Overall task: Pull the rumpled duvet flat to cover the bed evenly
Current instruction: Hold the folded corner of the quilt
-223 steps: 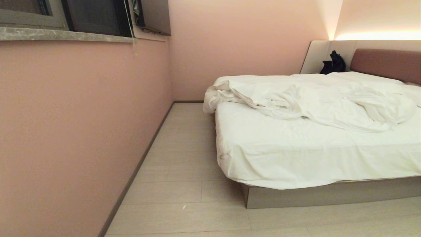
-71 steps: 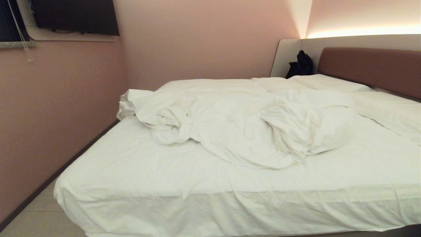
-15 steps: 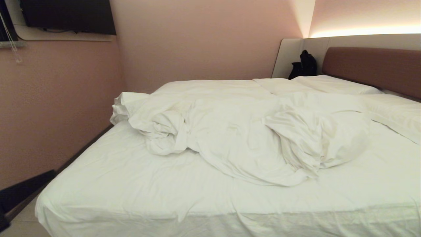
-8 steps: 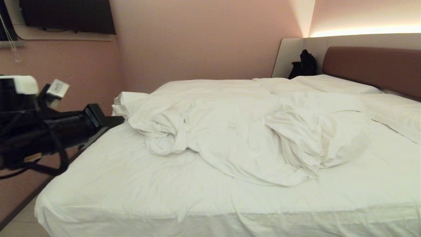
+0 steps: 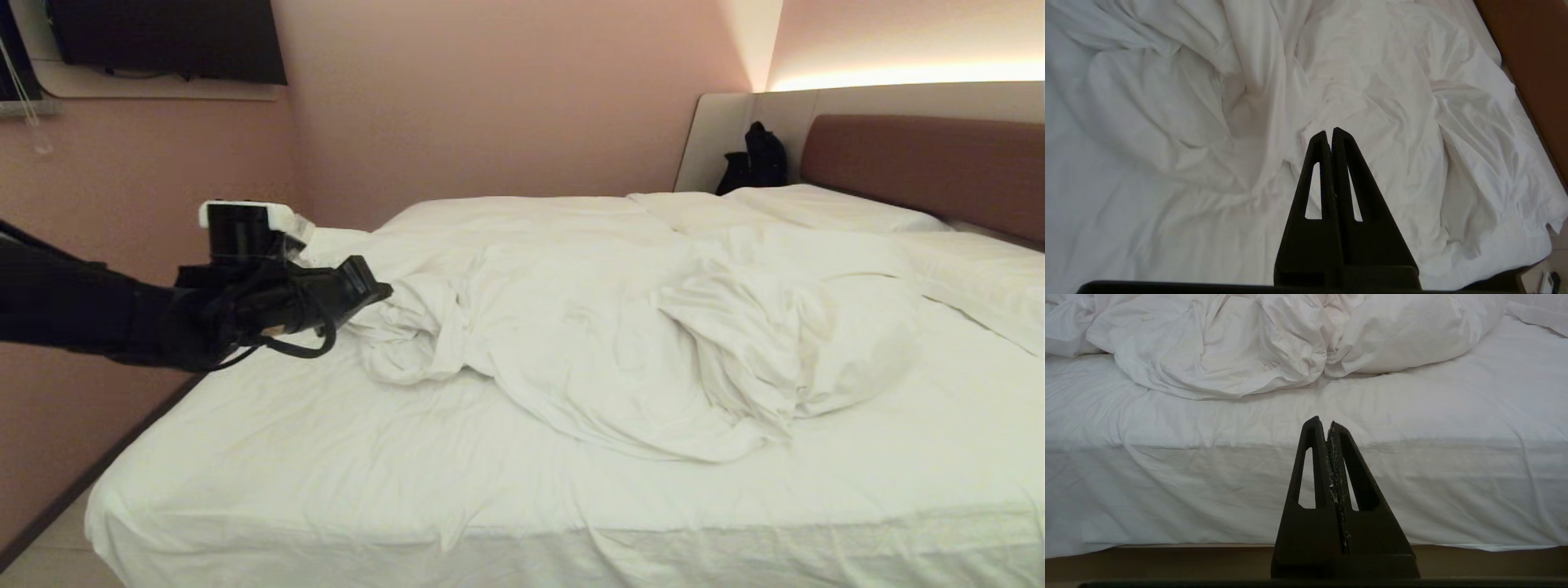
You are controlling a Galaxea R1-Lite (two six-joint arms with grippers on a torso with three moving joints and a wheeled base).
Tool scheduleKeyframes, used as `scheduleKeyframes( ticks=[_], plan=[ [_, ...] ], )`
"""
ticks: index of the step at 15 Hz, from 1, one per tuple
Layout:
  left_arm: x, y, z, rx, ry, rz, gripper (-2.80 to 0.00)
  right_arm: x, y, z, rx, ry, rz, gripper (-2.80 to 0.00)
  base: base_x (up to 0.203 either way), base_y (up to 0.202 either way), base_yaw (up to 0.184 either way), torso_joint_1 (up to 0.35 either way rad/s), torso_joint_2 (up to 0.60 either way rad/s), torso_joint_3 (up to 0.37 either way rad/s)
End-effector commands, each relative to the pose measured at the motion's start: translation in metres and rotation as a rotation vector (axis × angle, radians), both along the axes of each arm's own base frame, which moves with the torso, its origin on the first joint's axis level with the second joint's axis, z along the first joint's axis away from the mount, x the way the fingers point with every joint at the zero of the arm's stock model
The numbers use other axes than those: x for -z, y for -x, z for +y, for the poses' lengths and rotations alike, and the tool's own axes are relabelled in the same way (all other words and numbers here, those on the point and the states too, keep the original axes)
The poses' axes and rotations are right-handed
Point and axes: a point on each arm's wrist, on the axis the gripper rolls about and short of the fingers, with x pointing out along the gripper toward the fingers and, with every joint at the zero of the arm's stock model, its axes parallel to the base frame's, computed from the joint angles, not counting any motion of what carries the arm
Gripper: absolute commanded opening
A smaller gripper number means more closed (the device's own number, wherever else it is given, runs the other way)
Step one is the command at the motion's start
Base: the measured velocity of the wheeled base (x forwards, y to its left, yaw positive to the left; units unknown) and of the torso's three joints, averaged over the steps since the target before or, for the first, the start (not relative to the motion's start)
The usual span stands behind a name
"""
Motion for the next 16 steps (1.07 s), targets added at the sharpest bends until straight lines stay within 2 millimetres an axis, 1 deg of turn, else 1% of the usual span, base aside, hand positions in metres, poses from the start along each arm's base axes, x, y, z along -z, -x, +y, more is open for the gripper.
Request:
scheduleKeyframes(
  ticks=[1,7,12,16],
  plan=[
    [0.032,-0.034,-0.006,0.004,0.000,0.047,-2.80,0.000,0.000,0.000,-0.002,0.000,0.003,-2.80,0.000,0.000,0.000,0.000,0.00,0.000],
    [0.055,-0.065,-0.010,0.004,-0.006,0.049,-2.80,0.000,0.000,0.000,-0.002,0.000,0.000,-2.80,0.000,0.000,0.000,0.000,0.00,0.000],
    [0.059,-0.076,-0.012,0.030,0.000,0.035,-2.80,0.000,0.000,0.000,-0.002,0.000,0.000,-2.80,0.000,0.000,0.000,0.000,0.00,0.000],
    [0.065,-0.090,-0.014,0.058,-0.002,0.023,-2.80,0.000,0.000,0.000,0.000,0.000,0.003,-2.80,0.000,0.000,0.000,0.000,0.00,0.000]
  ],
)
